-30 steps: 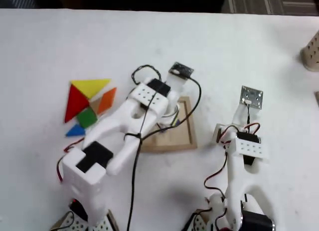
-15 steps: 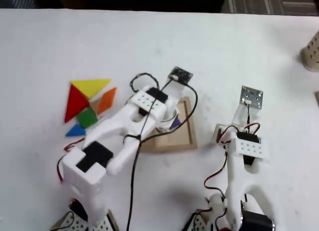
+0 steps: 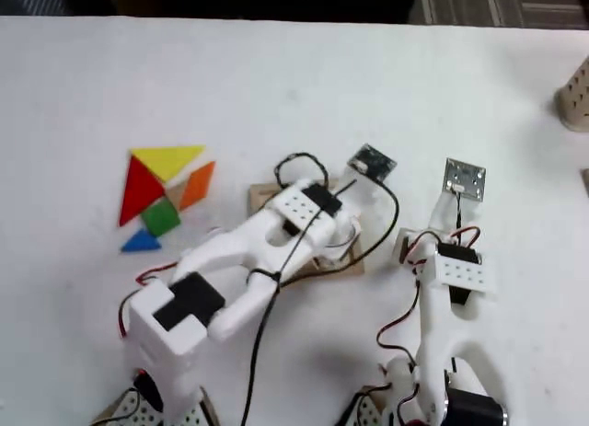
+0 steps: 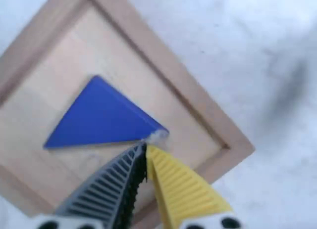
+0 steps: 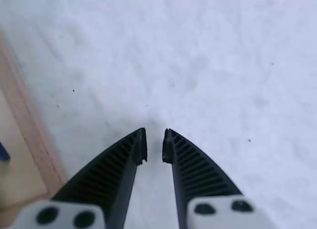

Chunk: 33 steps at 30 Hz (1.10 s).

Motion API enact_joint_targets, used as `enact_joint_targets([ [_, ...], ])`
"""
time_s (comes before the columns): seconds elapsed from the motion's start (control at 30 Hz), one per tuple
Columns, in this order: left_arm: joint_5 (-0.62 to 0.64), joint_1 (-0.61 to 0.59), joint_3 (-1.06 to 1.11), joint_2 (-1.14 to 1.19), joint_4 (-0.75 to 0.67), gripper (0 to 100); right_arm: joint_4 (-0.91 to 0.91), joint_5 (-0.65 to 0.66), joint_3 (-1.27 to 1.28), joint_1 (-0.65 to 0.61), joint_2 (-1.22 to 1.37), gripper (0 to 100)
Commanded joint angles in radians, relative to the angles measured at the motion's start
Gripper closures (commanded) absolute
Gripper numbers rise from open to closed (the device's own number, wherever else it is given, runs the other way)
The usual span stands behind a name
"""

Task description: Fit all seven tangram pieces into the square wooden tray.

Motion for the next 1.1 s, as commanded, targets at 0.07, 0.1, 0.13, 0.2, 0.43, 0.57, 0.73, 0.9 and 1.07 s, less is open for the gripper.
enact_joint_targets([
  [0.07, -0.005, -0.047, -0.011, -0.010, -0.097, 98, -0.018, 0.014, -0.005, 0.001, -0.038, 93.8],
  [0.1, -0.005, -0.062, -0.011, -0.010, -0.097, 98, -0.018, 0.014, -0.005, 0.001, -0.038, 93.8],
  [0.13, -0.005, -0.076, -0.011, -0.010, -0.097, 98, -0.018, 0.014, -0.005, 0.001, -0.038, 93.8],
  [0.2, -0.005, -0.101, -0.011, -0.010, -0.094, 98, -0.018, 0.014, -0.005, 0.001, -0.038, 93.8],
  [0.43, -0.006, -0.134, -0.009, -0.010, 0.031, 98, -0.018, 0.014, -0.005, 0.002, -0.038, 93.9],
  [0.57, -0.006, -0.134, -0.011, -0.010, 0.075, 98, -0.018, 0.014, -0.005, 0.002, -0.038, 93.9],
  [0.73, -0.005, -0.183, -0.028, -0.007, 0.048, 98, -0.018, 0.014, -0.003, 0.002, -0.038, 93.9],
  [0.9, 0.006, -0.243, -0.155, 0.104, 0.058, 98, -0.018, 0.014, -0.003, 0.002, -0.038, 93.9],
  [1.07, 0.080, -0.222, -0.393, 0.259, 0.195, 98, -0.018, 0.014, -0.003, 0.002, -0.038, 93.9],
])
